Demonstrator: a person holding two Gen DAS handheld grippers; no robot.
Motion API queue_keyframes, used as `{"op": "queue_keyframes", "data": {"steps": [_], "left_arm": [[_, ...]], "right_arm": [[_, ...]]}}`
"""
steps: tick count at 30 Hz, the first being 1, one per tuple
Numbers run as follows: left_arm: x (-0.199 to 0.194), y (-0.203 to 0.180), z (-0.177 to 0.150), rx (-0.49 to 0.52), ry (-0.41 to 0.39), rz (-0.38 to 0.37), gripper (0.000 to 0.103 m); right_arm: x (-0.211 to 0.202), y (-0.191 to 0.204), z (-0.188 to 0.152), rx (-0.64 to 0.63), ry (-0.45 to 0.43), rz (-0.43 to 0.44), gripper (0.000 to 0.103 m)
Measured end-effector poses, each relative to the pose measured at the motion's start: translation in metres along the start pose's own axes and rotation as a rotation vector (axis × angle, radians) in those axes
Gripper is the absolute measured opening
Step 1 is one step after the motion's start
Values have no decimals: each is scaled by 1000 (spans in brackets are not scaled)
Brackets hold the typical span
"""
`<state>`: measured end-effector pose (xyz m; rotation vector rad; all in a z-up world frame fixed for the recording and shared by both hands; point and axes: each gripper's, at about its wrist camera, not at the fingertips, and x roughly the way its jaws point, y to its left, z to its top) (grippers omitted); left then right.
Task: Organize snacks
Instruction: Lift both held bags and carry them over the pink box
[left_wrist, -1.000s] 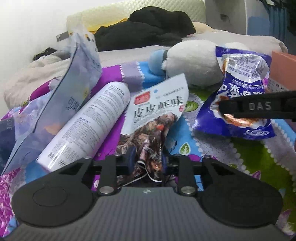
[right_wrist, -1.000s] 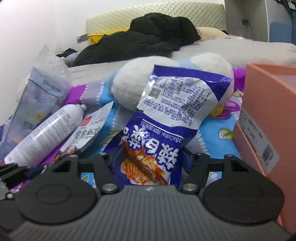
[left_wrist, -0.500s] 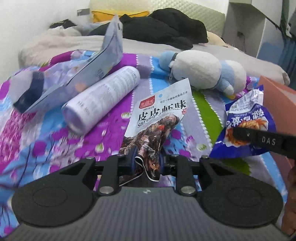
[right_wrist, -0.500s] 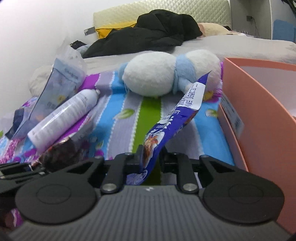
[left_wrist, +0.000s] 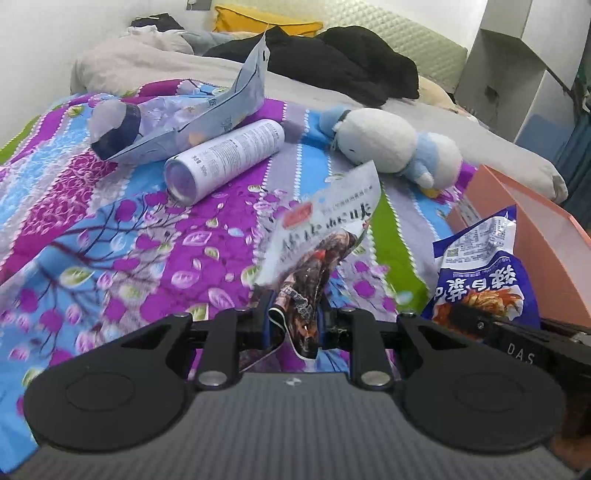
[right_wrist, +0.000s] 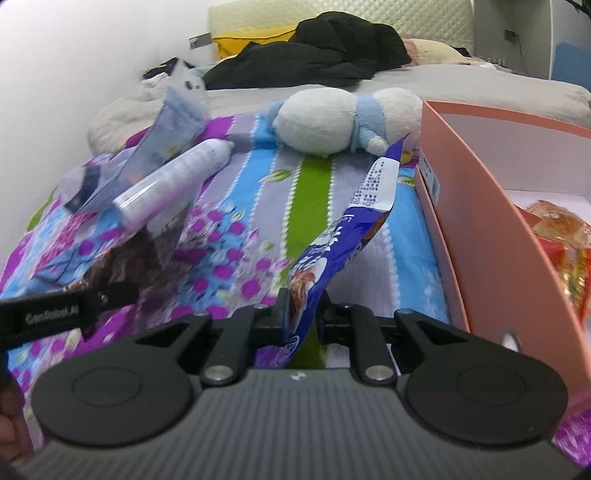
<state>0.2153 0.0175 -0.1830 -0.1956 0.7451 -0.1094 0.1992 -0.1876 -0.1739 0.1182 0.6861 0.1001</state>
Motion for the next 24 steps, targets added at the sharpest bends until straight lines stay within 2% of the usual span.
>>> {"op": "queue_keyframes", "data": {"steps": [6, 13, 24], "left_arm": [[-42, -3, -11, -52, 7, 2, 21], [-78, -5, -24, -82, 13, -4, 20], [-126, -15, -15, -131, -18, -16, 20]], "right_arm": [[-42, 5, -10, -30, 17, 17, 16], [-69, 5, -19, -48, 41, 22, 16], [-105, 15, -15, -110, 30, 59, 16]]}}
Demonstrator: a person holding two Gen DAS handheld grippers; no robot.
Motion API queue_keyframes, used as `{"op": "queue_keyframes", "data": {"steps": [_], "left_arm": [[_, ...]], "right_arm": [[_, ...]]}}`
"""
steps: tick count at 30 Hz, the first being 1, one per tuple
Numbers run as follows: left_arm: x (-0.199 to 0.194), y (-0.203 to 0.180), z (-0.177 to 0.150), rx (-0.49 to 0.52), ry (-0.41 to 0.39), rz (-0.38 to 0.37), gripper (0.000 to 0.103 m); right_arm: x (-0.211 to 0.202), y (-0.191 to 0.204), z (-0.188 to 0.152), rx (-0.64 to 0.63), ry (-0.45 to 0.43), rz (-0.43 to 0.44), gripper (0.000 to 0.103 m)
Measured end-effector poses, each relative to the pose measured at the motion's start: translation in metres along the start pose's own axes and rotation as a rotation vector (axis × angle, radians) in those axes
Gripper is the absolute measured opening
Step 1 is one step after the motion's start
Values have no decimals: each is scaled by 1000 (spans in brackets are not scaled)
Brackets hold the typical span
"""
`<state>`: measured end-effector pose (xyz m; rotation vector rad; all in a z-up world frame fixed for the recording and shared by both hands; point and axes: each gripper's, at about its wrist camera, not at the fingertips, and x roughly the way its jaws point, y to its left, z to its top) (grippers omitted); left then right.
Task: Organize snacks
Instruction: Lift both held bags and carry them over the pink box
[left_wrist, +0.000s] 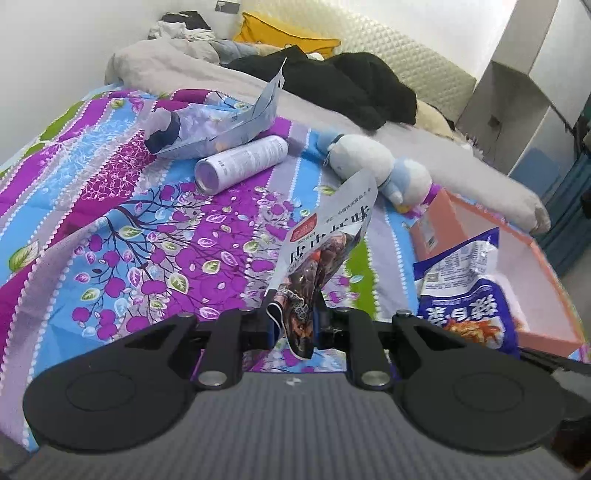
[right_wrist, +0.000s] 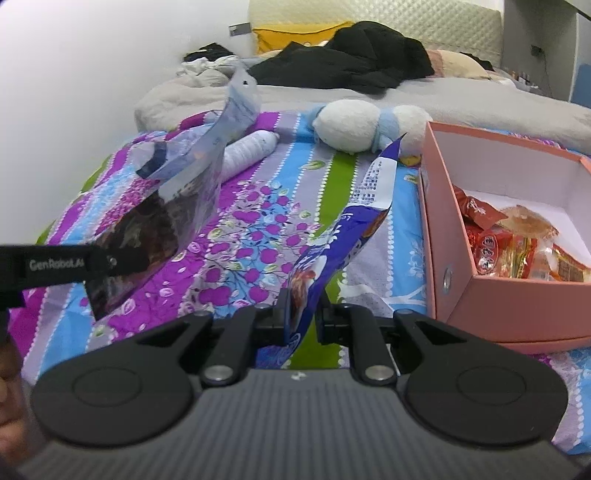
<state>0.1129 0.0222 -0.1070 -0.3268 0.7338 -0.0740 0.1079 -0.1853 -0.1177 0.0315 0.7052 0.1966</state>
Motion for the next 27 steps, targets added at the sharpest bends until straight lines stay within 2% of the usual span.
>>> {"op": "queue_keyframes", "data": {"steps": [6, 11, 22, 27], "left_arm": [[-15, -14, 9, 14, -25, -11, 20], [-21, -33, 12, 24, -32, -55, 20], [-30, -97, 17, 71, -48, -195, 20], [-22, -125, 16, 99, -22, -251, 20]], "right_arm": [[-22, -3, 14, -15, -45, -4, 16], [-42, -14, 21, -12, -81, -28, 16], [-92, -56, 22, 28, -141, -124, 16], [-110, -79, 15, 78, -148, -181, 16]]}}
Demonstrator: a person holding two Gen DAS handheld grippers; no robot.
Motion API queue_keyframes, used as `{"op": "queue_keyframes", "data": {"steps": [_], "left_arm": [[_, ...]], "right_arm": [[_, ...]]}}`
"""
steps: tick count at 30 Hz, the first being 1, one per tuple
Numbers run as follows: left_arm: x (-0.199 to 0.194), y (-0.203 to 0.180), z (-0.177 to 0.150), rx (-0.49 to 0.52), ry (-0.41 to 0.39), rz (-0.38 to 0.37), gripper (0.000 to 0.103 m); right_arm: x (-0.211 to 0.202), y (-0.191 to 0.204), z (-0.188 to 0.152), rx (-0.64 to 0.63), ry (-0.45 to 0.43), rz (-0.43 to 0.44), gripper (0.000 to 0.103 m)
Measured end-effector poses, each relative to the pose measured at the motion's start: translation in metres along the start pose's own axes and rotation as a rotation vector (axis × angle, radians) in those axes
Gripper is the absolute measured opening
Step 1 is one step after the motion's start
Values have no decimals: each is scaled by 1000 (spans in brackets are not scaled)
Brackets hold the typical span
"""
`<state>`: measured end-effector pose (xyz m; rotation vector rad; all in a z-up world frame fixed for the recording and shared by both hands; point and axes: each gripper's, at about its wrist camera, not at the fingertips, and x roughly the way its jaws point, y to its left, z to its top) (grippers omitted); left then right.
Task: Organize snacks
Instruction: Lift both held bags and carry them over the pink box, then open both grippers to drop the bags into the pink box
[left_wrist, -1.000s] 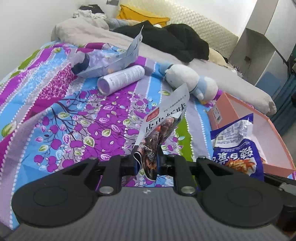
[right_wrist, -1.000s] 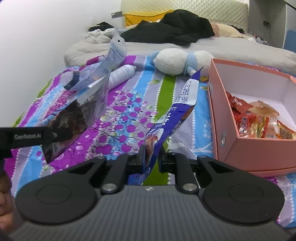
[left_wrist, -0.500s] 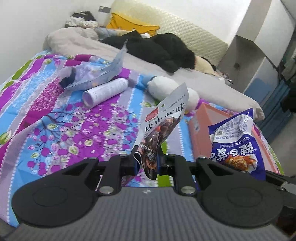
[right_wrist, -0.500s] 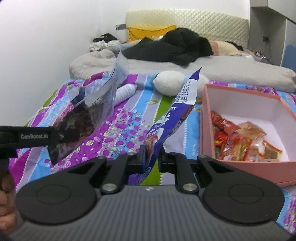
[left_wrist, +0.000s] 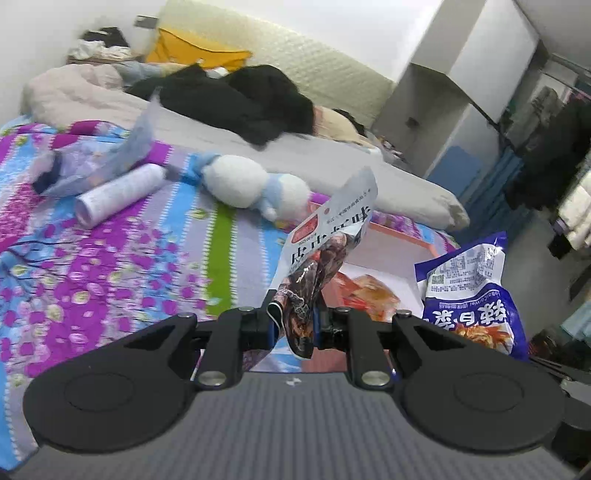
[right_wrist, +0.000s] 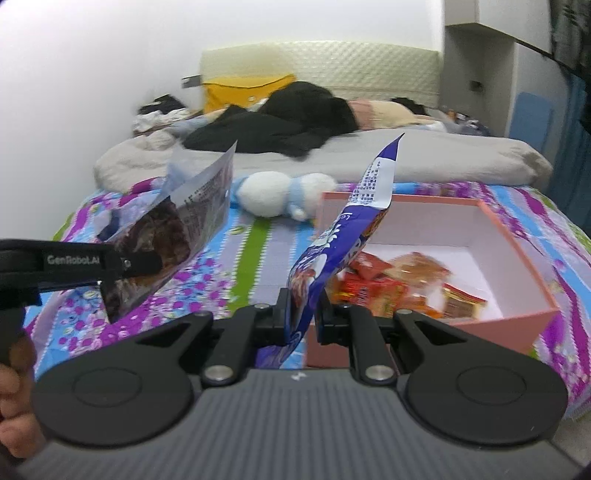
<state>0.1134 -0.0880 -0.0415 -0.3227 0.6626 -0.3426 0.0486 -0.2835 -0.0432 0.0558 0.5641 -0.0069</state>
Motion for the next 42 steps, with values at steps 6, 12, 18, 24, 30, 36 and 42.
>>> {"op": "queue_keyframes", "data": {"steps": [6, 12, 18, 24, 30, 36, 42], "left_arm": [[17, -30, 3, 56, 35, -75, 20], [40, -57, 18, 103, 60, -143, 20], [82, -92, 42, 170, 82, -164, 20], [136, -119, 59, 243, 122, -164, 21], [197, -137, 70, 323, 178, -143, 21], [249, -140, 68, 320, 238, -125, 21], [284, -134, 62, 324, 279, -98, 21]], "right_arm": [[-10, -29, -5, 68, -6, -51, 16], [-7, -51, 1, 124, -30, -77, 16], [15, -78, 15, 160, -40, -94, 16], [51, -107, 28, 169, -19, -109, 16], [93, -137, 35, 192, 16, -115, 16], [133, -160, 36, 209, 58, -110, 17], [165, -172, 27, 224, 107, -96, 18]]}}
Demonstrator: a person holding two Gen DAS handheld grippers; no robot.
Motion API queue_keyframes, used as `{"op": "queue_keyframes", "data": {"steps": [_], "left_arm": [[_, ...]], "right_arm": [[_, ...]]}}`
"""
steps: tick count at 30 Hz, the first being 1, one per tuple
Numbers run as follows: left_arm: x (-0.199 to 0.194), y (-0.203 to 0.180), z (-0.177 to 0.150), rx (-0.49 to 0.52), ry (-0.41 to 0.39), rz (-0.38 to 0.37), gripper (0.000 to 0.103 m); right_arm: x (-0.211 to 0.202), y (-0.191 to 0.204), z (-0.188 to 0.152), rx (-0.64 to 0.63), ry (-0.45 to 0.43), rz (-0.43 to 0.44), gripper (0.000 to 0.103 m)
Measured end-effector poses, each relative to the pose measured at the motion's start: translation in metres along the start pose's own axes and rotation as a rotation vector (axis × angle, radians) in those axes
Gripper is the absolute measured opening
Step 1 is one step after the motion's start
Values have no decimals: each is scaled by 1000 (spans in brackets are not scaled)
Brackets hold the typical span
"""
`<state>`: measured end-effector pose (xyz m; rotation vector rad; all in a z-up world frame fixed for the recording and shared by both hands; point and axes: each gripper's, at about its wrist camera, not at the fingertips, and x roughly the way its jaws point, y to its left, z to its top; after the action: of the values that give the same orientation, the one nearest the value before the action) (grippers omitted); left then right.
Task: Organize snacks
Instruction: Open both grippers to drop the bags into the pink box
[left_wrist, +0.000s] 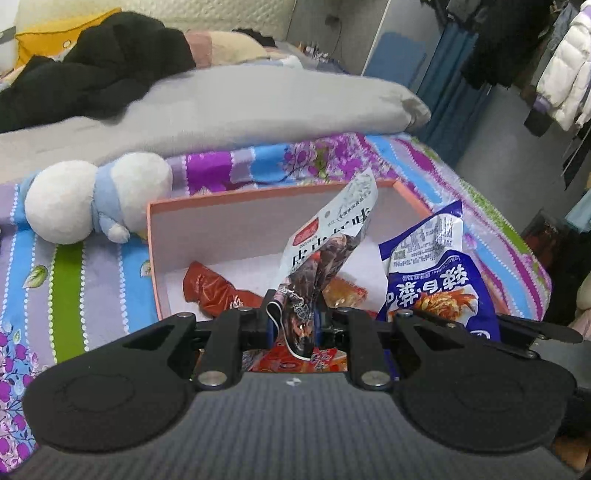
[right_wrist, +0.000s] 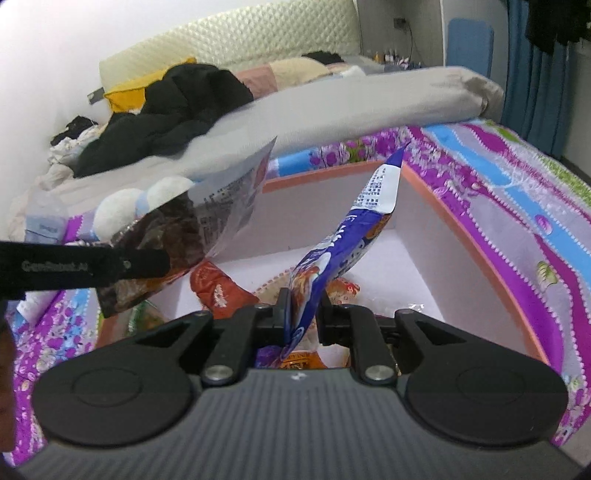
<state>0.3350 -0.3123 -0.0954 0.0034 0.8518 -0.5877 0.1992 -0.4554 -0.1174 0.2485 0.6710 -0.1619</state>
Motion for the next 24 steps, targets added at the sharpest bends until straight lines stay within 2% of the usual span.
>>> {"op": "queue_keyframes", "data": {"steps": [5, 6, 7, 8, 9, 10, 12, 19, 24], "left_arm": [[18, 3, 1, 13, 32, 22, 22], [18, 3, 1, 21, 32, 26, 25], [19, 2, 1, 27, 33, 28, 28], [19, 1, 2, 40, 41, 31, 35], [18, -1, 2, 52, 39, 39, 40], [15, -2, 2, 62, 25, 50, 43], [7, -5, 2, 65, 9, 70, 56], [-42, -7, 5, 61, -52, 76, 59], [-95, -13, 5, 69, -130, 43, 60]], "right_arm": [[15, -1, -2, -7, 53, 12, 19], [16, 0, -2, -23, 58, 5, 25], [14, -1, -2, -27, 52, -6, 42], [14, -3, -1, -18, 48, -8, 54], [12, -5, -1, 2, 40, 5, 72], [11, -8, 0, 16, 34, 15, 71], [8, -10, 2, 15, 32, 6, 71], [-22, -4, 9, 30, -20, 1, 71], [-61, 8, 15, 43, -86, 5, 71]]}}
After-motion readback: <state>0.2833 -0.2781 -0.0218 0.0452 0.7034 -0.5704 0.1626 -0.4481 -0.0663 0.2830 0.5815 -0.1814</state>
